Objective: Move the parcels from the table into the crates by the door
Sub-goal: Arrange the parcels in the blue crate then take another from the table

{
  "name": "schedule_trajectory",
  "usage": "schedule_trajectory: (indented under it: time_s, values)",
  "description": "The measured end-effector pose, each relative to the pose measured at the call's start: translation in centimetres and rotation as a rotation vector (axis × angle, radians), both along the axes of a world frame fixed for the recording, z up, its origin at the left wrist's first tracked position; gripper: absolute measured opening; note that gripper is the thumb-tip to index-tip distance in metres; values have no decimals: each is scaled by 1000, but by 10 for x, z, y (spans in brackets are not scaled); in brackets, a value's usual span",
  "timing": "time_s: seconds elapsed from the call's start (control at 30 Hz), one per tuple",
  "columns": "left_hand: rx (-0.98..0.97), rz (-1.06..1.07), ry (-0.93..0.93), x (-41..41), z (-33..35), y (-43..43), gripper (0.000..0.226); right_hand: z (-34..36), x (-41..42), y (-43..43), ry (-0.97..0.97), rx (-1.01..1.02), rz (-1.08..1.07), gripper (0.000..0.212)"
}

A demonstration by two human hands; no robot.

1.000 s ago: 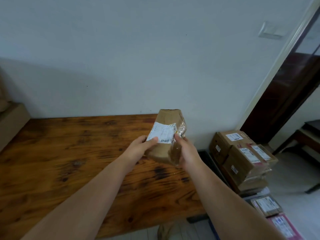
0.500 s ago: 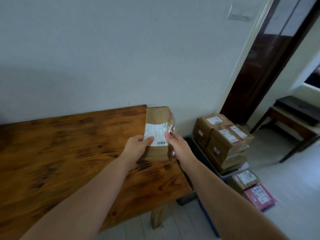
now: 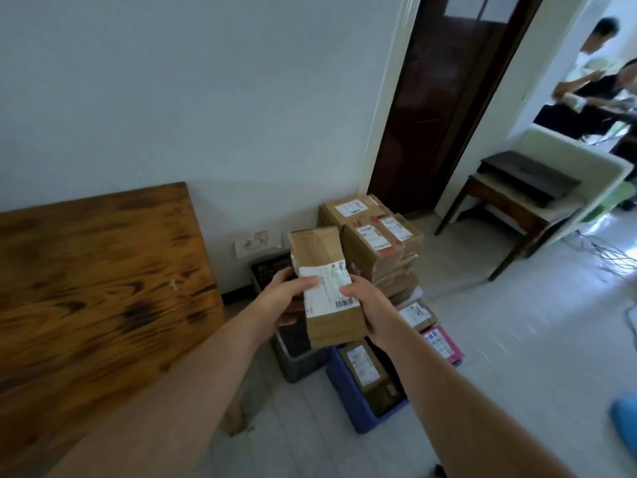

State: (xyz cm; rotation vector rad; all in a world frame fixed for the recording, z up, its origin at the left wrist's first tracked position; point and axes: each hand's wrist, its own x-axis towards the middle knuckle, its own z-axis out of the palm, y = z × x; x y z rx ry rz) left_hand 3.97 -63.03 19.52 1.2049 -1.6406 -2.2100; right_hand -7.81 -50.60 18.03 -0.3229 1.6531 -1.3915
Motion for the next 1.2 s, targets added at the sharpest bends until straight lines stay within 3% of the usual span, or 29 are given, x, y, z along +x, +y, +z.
schedule_trajectory:
  time_s: [0.2, 0.37, 0.63, 0.73, 0.87, 0.93, 1.0, 1.2]
  values:
    - [89, 29, -43, -90, -49, 71, 60, -31, -94, 65, 82, 179, -2, 16]
    - [127, 71, -136, -151, -104, 96, 57, -76, -134, 87, 353, 312, 72, 42]
    - [167, 4, -260, -221, -213, 96, 72, -178, -173, 84, 623, 688, 283, 125]
    - [170, -51, -297, -246, -260, 91, 70, -221, -195, 77, 642, 779, 286, 124]
    - [176, -157, -333, -266, -321, 85, 40, -280, -220, 82, 655, 798, 262, 118]
    - [151, -179, -385, -275, -365, 80, 46, -318, -234, 90, 638, 831, 224, 117]
    - [70, -213, -445, -279, -404, 75, 53, -350, -243, 99, 626, 858, 202, 115]
    - [-269, -358, -659, -286, -507, 65, 40, -436, -258, 106, 728, 825, 272, 113]
